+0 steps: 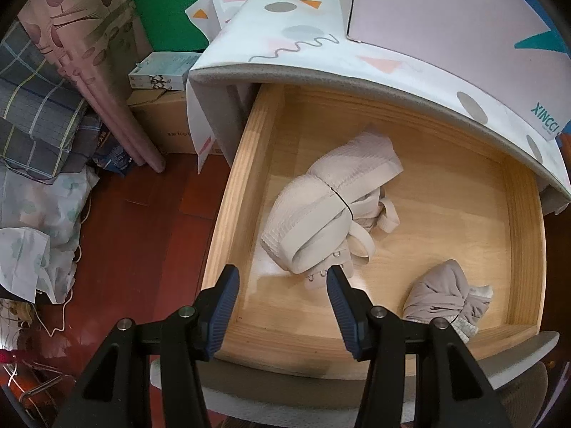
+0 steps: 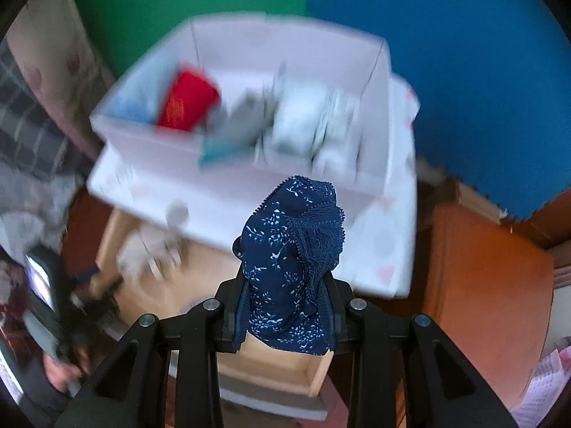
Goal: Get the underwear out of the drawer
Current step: 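Lift the navy floral underwear with the right tool and release it into the white box, then move the open right tool back down into the drawer toward the grey garment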
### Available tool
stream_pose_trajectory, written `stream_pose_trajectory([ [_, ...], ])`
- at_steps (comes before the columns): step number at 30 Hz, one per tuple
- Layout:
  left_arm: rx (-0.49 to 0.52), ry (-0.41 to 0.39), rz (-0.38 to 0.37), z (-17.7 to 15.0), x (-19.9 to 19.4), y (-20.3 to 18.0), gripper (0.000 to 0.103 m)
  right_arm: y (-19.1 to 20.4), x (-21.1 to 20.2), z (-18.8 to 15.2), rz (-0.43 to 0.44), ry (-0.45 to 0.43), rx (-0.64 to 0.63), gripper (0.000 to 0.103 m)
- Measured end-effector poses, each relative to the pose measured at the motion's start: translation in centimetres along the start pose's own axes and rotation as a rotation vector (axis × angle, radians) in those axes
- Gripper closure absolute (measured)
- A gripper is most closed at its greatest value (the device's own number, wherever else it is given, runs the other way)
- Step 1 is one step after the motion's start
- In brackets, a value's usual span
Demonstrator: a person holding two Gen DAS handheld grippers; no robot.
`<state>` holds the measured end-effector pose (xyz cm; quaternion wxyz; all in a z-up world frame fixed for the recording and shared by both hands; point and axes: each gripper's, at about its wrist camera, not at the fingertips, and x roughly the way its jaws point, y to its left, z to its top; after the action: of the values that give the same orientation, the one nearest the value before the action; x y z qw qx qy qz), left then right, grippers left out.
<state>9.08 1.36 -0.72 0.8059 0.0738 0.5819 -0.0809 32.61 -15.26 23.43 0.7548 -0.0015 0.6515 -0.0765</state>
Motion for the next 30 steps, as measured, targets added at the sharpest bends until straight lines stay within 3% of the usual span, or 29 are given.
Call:
stream_pose_trajectory([
  [7, -0.019, -0.005, -0.018, 0.2, -0.2, 0.5, 0.051, 0.3, -1.6, 6.4, -0.002, -0.122, 0.052, 0.073],
  [13, -0.035, -0.005, -0.032, 0.2, -0.2, 0.7, 0.051, 1.3, 1.0, 10.2, 0.001, -0.117, 0.062, 0.073],
  [23, -0.036, -0.005, -0.026, 0.3, 0.0, 0.9, 0.051, 3.7, 8.5, 10.8, -0.008, -0.016, 0.04, 0.066],
  [30, -0.042, -0.002, -0.025, 0.3, 0.1, 0.9, 0.051, 4.3, 7.0, 9.9, 0.004, -0.064, 0.005, 0.05],
])
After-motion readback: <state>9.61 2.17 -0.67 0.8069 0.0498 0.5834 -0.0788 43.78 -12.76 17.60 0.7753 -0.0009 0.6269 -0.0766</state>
